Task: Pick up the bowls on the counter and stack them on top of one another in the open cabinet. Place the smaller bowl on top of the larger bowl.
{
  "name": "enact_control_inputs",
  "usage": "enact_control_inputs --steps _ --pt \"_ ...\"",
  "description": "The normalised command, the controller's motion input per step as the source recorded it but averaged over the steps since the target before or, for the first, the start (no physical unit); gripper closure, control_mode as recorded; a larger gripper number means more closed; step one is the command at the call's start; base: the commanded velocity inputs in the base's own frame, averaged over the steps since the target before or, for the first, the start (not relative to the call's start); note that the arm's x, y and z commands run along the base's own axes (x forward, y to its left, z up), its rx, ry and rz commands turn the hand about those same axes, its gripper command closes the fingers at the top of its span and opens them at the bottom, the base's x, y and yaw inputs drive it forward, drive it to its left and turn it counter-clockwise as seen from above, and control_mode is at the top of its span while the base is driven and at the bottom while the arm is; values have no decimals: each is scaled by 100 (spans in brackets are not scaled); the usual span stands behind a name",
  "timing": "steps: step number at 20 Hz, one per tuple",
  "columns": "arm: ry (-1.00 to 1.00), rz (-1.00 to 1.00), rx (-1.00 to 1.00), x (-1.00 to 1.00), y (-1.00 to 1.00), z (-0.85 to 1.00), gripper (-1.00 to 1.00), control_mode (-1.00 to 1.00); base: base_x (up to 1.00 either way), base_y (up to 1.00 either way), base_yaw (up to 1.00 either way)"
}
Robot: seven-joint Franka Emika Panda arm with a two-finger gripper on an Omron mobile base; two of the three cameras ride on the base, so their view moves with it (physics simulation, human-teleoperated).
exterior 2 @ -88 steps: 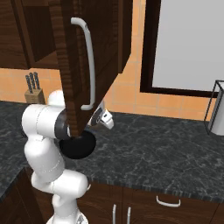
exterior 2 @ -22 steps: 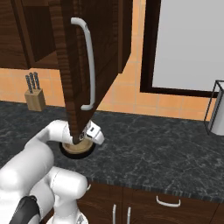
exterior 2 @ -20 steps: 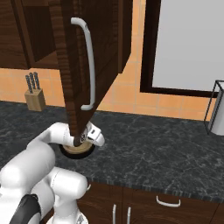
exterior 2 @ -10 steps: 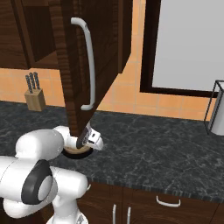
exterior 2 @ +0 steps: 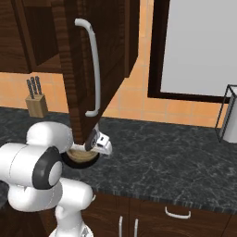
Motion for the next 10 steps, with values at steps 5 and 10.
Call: enact_control_inputs --steps 5,10 --pt "-6 0 0 -14 2 59 100 -100 0 0 0" --pt "-21 -3 0 -45 1 100 100 -100 0 0 0"
